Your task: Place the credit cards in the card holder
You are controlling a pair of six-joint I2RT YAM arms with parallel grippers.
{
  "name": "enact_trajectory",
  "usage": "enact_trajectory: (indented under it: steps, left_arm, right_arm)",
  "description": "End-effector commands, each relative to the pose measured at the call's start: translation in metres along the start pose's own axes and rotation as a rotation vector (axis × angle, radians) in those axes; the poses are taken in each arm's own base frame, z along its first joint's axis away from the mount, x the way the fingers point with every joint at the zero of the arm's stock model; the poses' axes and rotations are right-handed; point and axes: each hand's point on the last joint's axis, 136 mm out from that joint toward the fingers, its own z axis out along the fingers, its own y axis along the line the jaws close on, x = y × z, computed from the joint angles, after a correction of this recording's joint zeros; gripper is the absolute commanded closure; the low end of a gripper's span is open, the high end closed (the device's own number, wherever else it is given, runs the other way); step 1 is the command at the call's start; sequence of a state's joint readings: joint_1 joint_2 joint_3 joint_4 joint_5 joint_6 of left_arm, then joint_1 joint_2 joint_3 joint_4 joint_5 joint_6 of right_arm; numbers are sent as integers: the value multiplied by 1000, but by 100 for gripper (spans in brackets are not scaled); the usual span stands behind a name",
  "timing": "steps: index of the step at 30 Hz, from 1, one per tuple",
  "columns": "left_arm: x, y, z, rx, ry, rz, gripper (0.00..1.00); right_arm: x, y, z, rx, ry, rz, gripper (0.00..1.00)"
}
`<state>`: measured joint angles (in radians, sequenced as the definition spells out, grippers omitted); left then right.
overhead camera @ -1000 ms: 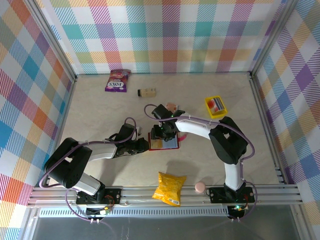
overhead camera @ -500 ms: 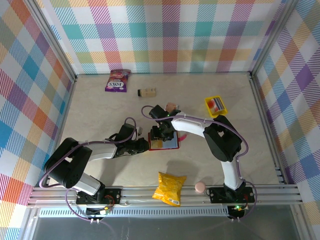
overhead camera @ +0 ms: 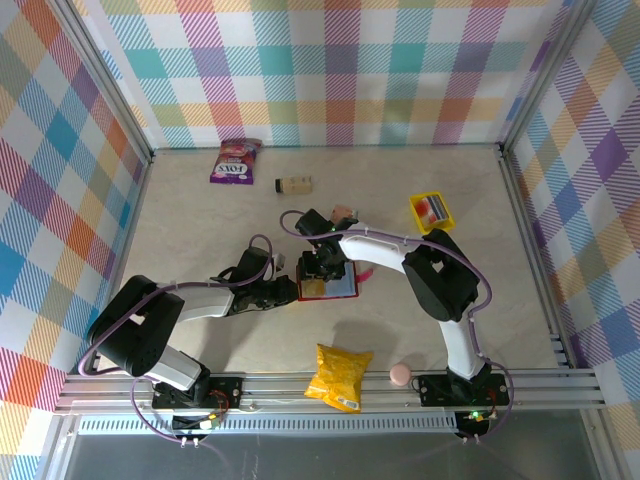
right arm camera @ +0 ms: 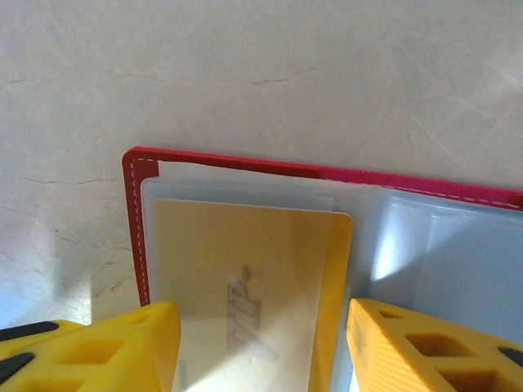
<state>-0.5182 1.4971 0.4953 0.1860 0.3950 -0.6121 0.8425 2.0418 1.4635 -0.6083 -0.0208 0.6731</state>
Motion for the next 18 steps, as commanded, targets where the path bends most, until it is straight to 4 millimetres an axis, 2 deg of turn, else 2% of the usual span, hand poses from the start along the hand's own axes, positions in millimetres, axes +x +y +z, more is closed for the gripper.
enact_trajectory:
  steps: [1, 10, 18]
  left_arm:
    - [-5, -1, -1, 1, -10, 6, 87]
    - [-5, -2, -1, 2, -10, 6, 87]
    - [-5, -1, -1, 1, -10, 6, 87]
  right_arm:
    - [5, -5, 7, 40, 27, 8, 43]
    - [7, 14, 9, -58, 53, 13, 44]
    - [3, 23, -3, -107, 22, 11, 46]
